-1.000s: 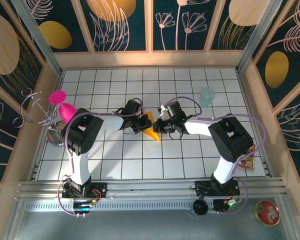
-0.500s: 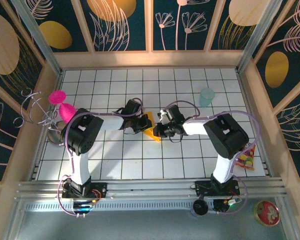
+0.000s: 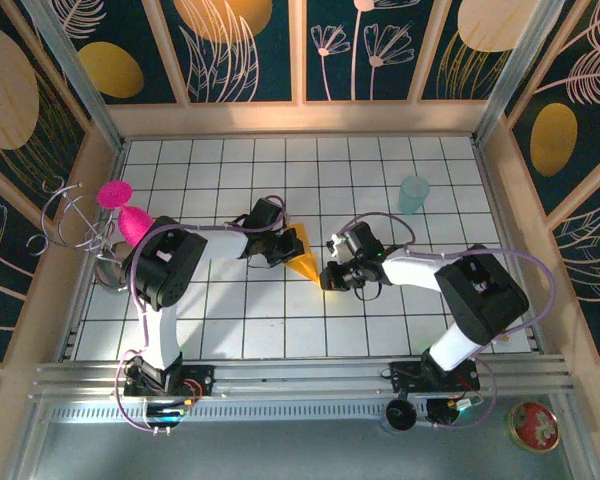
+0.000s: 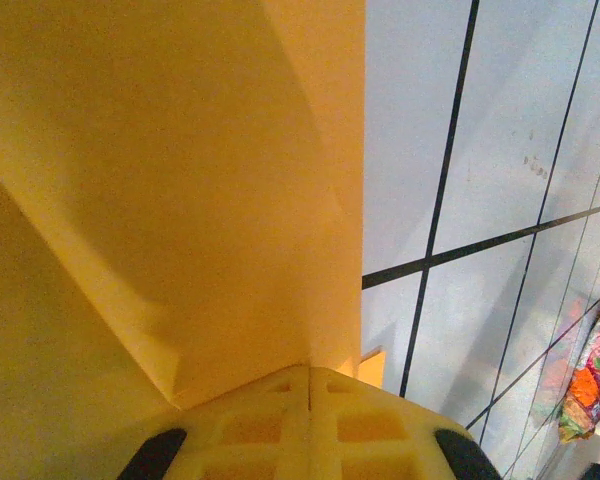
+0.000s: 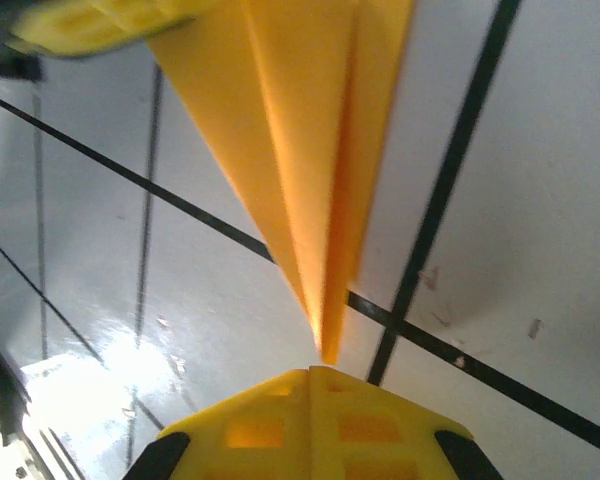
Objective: Fold a paper plane with a square sheet of paper (pick it up from the middle)
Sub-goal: Fourth fold the wing at the center of the table.
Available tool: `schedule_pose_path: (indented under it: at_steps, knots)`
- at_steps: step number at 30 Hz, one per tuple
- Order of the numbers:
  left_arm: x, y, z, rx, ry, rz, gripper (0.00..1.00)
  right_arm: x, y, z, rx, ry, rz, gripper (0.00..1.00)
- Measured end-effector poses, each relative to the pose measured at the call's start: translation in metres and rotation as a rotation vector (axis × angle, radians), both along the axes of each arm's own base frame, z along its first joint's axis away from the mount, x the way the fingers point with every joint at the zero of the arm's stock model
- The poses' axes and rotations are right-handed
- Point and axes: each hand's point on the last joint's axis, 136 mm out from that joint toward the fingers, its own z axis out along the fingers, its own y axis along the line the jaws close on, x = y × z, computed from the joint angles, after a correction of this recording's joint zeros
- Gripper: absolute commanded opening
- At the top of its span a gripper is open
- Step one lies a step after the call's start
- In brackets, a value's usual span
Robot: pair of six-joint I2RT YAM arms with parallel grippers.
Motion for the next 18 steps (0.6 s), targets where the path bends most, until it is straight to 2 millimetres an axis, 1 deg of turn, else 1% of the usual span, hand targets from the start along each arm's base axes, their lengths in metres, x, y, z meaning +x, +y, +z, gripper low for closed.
schedule_pose_path:
  at_steps: [2,4,7,9,11,16,18]
  knots:
    - [0.0,0.0,0.0,0.0,0.0,0.0,0.0,0.006,0.004,0.012,0.032,-0.034,-0.009,0.0]
    - [0.0,0.0,0.0,0.0,0.0,0.0,0.0,0.017,0.011,0.023,0.061,-0.071,-0.02,0.0]
    - [0.0,0.0,0.0,-0.001,0.0,0.0,0.0,0.037,0.022,0.03,0.076,-0.109,-0.045,0.0]
    - [0.0,0.0,0.0,-0.002,0.0,-0.001,0.0,0.05,0.028,0.027,0.072,-0.119,-0.059,0.0]
    - [0.0,-0.001,0.0,-0.003,0.0,-0.002,0.0,0.057,0.031,0.018,0.061,-0.114,-0.067,0.0]
    - [0.0,-0.001,0.0,-0.003,0.001,-0.002,0.0,0.058,0.029,-0.01,0.013,-0.066,-0.079,0.0]
    - [0.0,-0.001,0.0,-0.003,0.001,-0.002,0.0,0.058,0.029,-0.014,0.007,-0.059,-0.081,0.0]
